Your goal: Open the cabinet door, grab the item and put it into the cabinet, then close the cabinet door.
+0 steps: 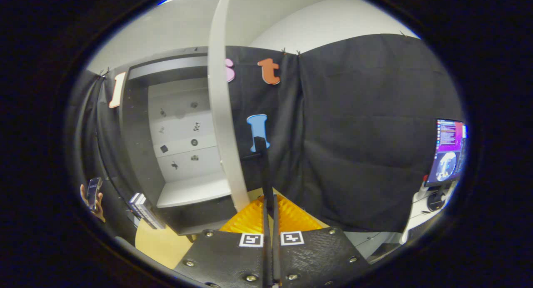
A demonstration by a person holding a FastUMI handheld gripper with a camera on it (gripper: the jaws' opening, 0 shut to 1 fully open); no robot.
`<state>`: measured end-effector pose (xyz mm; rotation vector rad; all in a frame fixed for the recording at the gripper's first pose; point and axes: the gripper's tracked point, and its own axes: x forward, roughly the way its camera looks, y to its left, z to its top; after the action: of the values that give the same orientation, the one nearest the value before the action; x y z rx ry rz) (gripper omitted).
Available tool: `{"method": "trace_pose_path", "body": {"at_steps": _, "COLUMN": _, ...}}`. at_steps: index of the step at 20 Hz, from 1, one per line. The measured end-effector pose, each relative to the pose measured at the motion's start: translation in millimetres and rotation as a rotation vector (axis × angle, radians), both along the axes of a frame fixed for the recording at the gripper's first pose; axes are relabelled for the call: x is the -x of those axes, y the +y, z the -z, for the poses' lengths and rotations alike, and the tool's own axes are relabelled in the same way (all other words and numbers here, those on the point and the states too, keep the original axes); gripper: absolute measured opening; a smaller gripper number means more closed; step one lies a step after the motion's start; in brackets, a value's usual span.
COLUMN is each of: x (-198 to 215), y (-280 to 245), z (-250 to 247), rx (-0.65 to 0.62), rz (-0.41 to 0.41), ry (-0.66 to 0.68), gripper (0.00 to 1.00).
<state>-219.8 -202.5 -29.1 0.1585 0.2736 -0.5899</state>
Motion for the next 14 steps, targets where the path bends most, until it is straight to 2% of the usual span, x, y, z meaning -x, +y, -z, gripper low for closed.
{"method": "trace_pose_path", "body": {"at_steps": 3, "x": 5.9, "y": 6.8, "z": 0.4, "rx": -0.005, "rz": 0.017, "ry": -0.016, "gripper": 0.01}}
{"method": "trace_pose_path", "body": {"at_steps": 5, "x": 2.4, "y": 20.3, "z": 7.0, "rx": 0.005, "rz": -0.017, "ry": 0.006, "gripper": 0.01}}
{"method": "trace_pose_path", "body": {"at_steps": 10, "x": -28.4, "y": 74.0, "z": 46.8, "rx": -0.031, "rz": -0.195, "ry": 0.064, "gripper": 0.03}}
{"method": "trace_pose_path", "body": {"at_steps": 14, "x": -53.1, "y": 121.8, "z": 96.6, "rx": -0.064, "rz": -0.347, "ry": 0.137, "gripper": 0.14}}
